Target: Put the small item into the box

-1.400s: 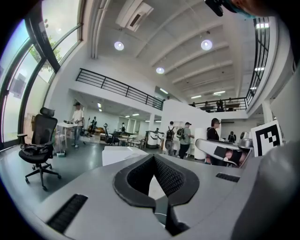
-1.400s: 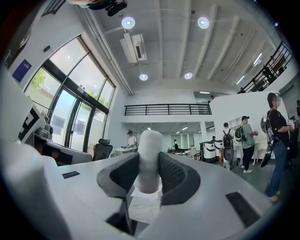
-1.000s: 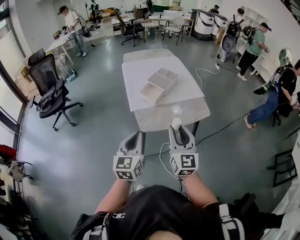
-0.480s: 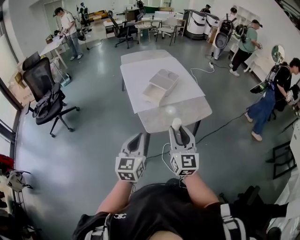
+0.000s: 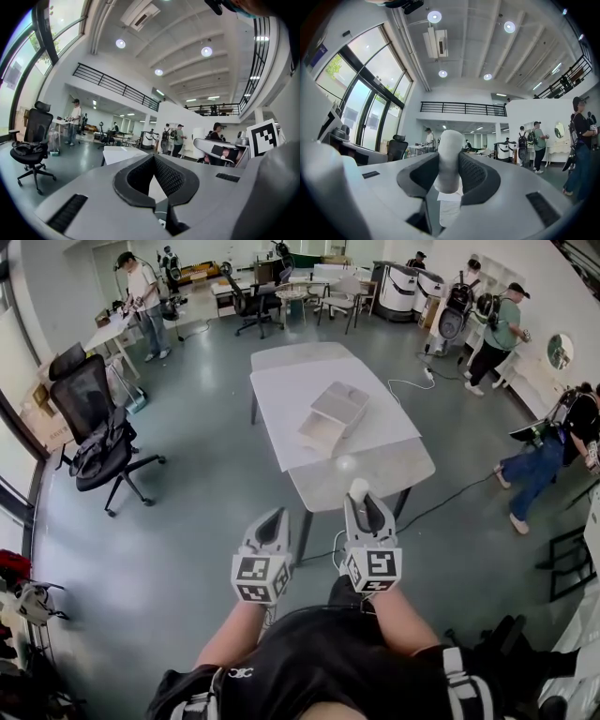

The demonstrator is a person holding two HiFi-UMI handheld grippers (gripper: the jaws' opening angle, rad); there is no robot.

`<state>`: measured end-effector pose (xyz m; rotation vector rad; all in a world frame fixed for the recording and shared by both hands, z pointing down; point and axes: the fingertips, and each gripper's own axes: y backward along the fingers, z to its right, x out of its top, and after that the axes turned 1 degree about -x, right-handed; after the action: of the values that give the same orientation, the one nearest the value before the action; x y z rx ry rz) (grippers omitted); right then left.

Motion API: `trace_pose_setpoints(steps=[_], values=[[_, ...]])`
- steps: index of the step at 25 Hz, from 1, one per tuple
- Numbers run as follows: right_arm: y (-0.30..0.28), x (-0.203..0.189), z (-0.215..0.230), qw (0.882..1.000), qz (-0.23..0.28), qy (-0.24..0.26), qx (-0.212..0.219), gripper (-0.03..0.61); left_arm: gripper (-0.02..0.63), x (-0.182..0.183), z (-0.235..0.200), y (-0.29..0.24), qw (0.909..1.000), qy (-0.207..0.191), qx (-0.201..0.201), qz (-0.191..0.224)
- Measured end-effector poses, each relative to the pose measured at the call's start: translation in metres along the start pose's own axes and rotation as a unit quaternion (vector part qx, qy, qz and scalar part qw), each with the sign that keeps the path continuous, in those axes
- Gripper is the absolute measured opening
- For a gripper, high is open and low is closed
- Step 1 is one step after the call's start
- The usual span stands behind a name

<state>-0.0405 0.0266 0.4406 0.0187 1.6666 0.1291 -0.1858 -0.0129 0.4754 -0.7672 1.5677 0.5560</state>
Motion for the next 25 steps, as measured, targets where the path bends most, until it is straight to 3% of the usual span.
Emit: trace_pose_setpoints(steps=[13,25], values=[[-0.059,-0.019,0.036,1.000,0.001,-0.010,-0.003,0.126,0.006,0.002,-0.018,-0.063,0.9999,-0.009,0.008,-0.003],[-0.159,-0.043,0.116,1.000,0.003,-0.025,0.010,0.127,0.006,0.012,-0.018,-0.192,0.9995,-0.026,0.014,-0.015]])
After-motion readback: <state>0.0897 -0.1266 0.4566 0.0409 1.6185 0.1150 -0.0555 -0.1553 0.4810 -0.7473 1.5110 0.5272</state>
